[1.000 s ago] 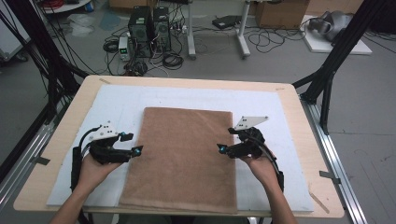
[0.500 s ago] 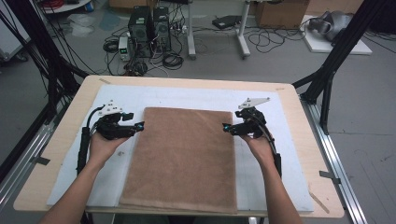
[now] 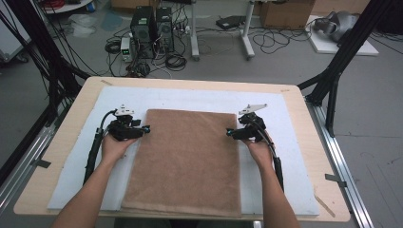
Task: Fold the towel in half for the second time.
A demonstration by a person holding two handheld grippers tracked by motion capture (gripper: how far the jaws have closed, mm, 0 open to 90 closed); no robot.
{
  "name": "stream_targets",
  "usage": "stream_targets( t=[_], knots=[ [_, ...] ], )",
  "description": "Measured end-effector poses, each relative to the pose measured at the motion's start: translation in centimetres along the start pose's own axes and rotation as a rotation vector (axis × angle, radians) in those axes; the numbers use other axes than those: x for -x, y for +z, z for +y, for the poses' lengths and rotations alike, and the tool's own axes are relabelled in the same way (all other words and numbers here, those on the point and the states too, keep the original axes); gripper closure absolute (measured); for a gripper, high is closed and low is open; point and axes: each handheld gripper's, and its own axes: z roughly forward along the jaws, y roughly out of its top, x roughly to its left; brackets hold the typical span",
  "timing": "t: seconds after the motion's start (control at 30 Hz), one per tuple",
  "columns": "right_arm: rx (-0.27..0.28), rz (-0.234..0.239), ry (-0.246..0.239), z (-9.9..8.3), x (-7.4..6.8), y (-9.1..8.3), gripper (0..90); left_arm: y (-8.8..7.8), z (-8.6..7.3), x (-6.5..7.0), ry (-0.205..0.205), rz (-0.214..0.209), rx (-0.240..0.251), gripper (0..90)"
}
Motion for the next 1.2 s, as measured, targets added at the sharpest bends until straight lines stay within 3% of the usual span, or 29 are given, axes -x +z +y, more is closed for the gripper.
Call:
stream_targets(
  t=[0.13,0.23,0.3,0.4,0.57,0.63,0.67,0.77,0.8,0.83,0.97,1.1,1.2],
  knots=[
    [-0.028,-0.007,0.013,-0.8,0.3,0.8,32.4,0.5,-0.4,-0.2,0.008,0.012,-0.044,46.9],
    [-0.027,0.011,0.049,-1.4,0.6,1.1,38.1,0.7,-0.5,-0.3,-0.019,0.007,-0.04,47.5],
    [-0.024,0.043,0.088,-1.6,0.6,1.2,42.9,0.7,-0.4,-0.1,-0.017,0.007,-0.045,49.0],
    [-0.024,0.043,0.099,-1.5,0.5,1.3,48.4,0.8,-0.3,0.1,-0.005,0.009,-0.055,52.3],
    [-0.03,0.077,0.115,-1.4,0.5,1.3,62.6,0.8,-0.3,0.2,-0.026,-0.023,-0.056,60.2],
    [-0.029,0.117,0.119,-1.3,0.4,1.3,76.0,0.8,-0.3,0.1,-0.044,-0.035,-0.054,62.6],
    [-0.031,0.128,0.115,-1.3,0.2,1.4,77.7,0.8,-0.3,0.1,-0.051,-0.035,-0.054,64.0],
    [-0.029,0.135,0.131,-1.3,0.2,1.4,79.5,0.9,-0.2,0.2,-0.081,-0.038,-0.058,73.0],
    [-0.03,0.142,0.143,-1.3,0.3,1.4,80.3,0.9,-0.2,0.3,-0.083,-0.06,-0.061,79.6],
    [-0.033,0.145,0.147,-1.3,0.3,1.4,81.1,0.9,-0.2,0.4,-0.076,-0.053,-0.059,82.4],
    [-0.033,0.134,0.106,-1.0,0.0,1.0,81.9,0.6,-0.2,0.2,-0.076,-0.057,-0.053,83.9],
    [0.009,0.139,0.084,-0.5,0.0,-0.1,81.9,-0.1,0.2,0.3,-0.085,-0.069,-0.006,84.1],
    [0.03,0.153,0.071,-0.2,-0.3,-1.1,81.9,-1.1,0.5,0.4,-0.061,-0.081,0.021,84.3]
  ],
)
